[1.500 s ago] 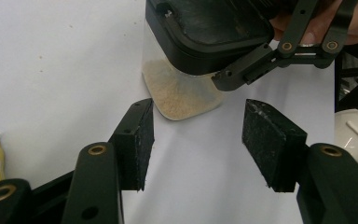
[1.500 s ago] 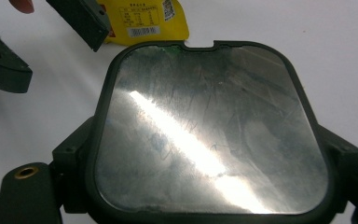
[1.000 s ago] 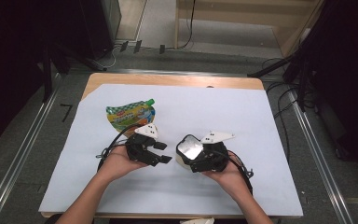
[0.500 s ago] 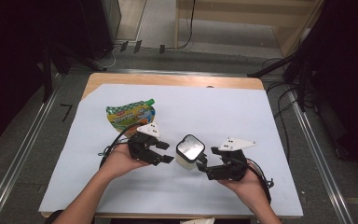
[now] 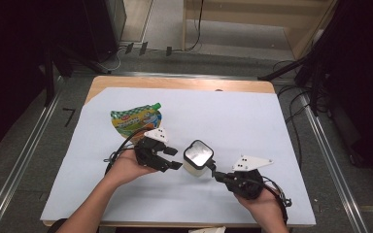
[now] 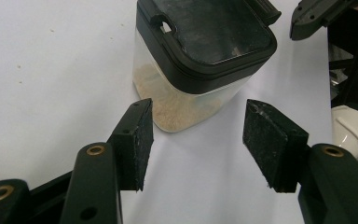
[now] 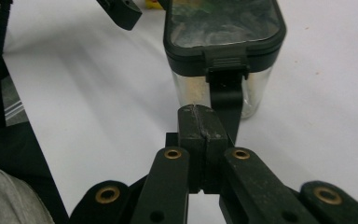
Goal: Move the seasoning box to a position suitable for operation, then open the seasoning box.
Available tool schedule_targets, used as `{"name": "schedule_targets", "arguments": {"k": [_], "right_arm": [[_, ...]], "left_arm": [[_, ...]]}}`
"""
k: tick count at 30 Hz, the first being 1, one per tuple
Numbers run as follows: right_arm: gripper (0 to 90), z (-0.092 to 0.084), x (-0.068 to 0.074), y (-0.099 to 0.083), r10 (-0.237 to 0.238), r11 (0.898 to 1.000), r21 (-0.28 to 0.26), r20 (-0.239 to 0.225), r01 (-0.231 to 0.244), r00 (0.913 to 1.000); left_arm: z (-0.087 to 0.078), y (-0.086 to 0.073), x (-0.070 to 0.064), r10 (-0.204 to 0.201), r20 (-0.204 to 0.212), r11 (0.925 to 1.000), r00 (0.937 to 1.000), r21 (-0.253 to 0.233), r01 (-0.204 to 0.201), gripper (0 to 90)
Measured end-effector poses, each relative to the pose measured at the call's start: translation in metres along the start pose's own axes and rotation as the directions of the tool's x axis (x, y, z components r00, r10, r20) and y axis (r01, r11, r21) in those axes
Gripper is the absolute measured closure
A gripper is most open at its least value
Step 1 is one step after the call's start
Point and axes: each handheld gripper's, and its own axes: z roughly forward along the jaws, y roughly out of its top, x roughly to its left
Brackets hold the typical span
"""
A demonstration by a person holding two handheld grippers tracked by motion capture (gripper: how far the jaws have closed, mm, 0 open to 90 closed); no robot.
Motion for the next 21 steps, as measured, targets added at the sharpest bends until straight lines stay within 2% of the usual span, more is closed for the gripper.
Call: {"name": "schedule_targets", "arguments": {"k": [2,3,4,5,12,17,21], "right_arm": [[90.0,0.001,0.0,0.0,0.006,1.0,-0.002,-0.01,-0.006,0.9999],[90.0,0.005,-0.001,0.0,0.017,1.0,-0.014,-0.044,-0.017,0.9989],[90.0,0.005,-0.001,0.0,0.017,1.0,-0.014,-0.044,-0.017,0.9989],[90.0,0.01,0.0,0.0,0.015,1.0,-0.007,-0.067,-0.016,0.9976],[90.0,0.024,0.001,0.0,0.01,1.0,0.012,-0.062,-0.009,0.9981],[90.0,0.028,-0.005,0.0,0.036,0.999,0.019,-0.047,-0.035,0.9983],[90.0,0.029,-0.01,-0.001,0.058,0.998,0.017,-0.058,-0.057,0.9966]], "left_arm": [[0.0,0.0,0.0,0.001,0.002,1.0,1.0,0.0,-0.001,43.6],[0.0,0.0,0.0,0.004,0.0,1.0,1.0,0.003,-0.004,43.6],[0.0,0.0,0.0,0.004,0.0,1.0,1.0,0.003,-0.004,43.6],[0.0,0.0,0.0,0.003,0.001,1.0,1.0,0.001,-0.003,43.5],[0.0,0.0,0.0,0.0,0.007,1.0,1.0,-0.005,0.0,43.1],[0.001,0.0,0.0,-0.003,0.007,1.0,1.0,-0.003,0.003,42.7],[0.001,0.001,-0.001,0.0,0.005,1.0,1.0,-0.001,0.0,42.4]]}}
